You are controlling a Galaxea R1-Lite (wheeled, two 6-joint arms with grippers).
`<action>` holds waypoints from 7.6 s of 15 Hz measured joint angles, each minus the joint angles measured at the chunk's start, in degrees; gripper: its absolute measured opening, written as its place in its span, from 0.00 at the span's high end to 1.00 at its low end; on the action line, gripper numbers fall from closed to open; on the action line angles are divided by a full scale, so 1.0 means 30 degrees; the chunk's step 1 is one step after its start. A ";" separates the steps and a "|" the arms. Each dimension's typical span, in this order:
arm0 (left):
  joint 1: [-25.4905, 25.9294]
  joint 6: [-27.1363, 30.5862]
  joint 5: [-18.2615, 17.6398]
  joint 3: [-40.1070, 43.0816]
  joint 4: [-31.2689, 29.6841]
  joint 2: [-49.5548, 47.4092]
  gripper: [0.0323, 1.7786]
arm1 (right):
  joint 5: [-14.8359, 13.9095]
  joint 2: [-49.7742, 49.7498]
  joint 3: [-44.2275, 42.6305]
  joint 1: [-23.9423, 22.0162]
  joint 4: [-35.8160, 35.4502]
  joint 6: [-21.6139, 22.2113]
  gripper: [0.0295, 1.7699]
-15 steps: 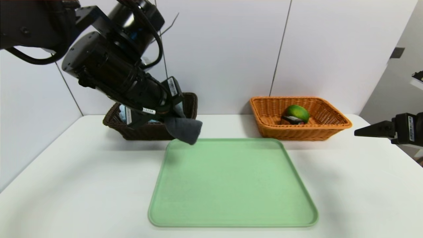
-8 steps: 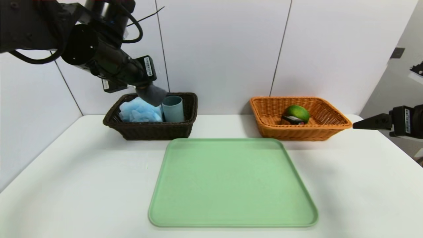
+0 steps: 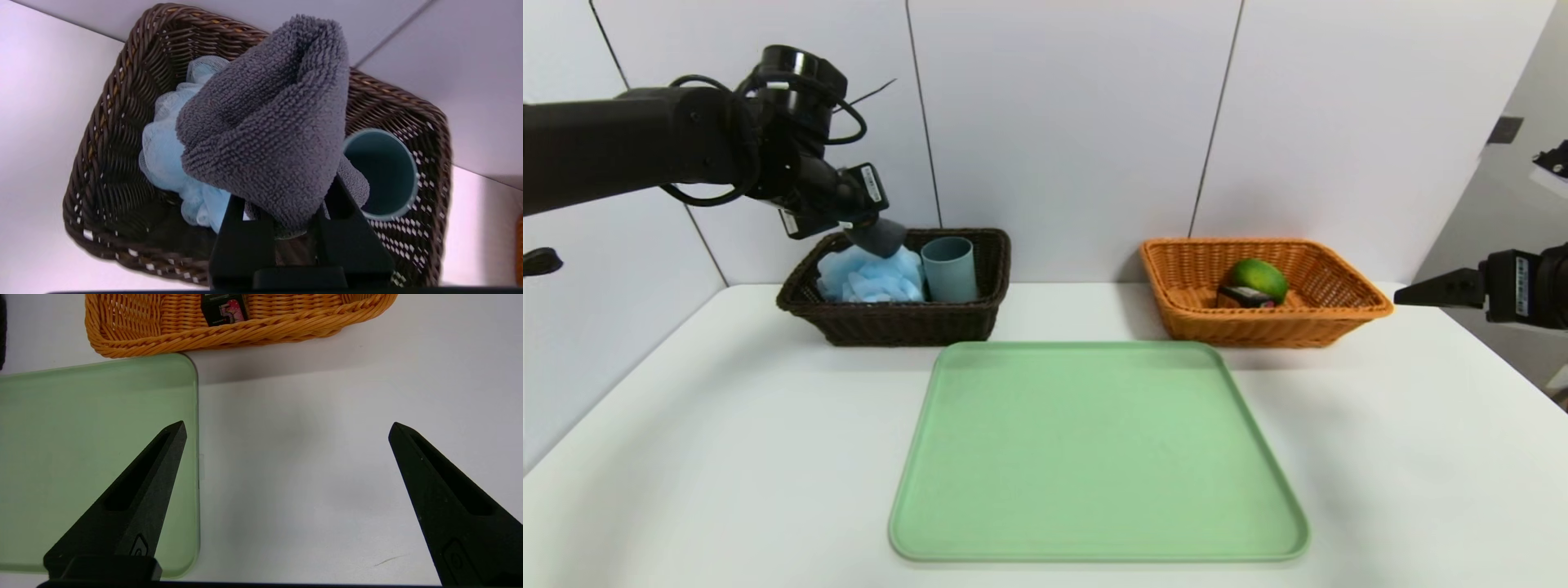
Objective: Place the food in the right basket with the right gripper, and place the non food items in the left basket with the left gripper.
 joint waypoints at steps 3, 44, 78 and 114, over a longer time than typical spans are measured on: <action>0.0329 -0.0008 -0.0654 -0.0028 -0.0240 0.0870 0.87 | -0.0093 0.0163 0.0065 0.0028 -0.0008 0.0000 0.03; -0.1040 0.1142 -0.1130 -0.0093 -0.0073 -0.1069 0.06 | -0.0516 0.0524 0.0293 0.0488 0.0000 -0.0049 0.03; -0.2962 0.8318 0.0679 -0.0093 -0.4039 -0.0289 0.05 | -0.0532 0.1122 0.0301 0.0788 -0.0020 -0.0037 0.03; 0.2385 0.7887 0.0008 2.9383 -0.5465 -3.3614 0.05 | -0.4433 -2.6145 1.7477 0.1524 -0.5522 -0.6018 0.03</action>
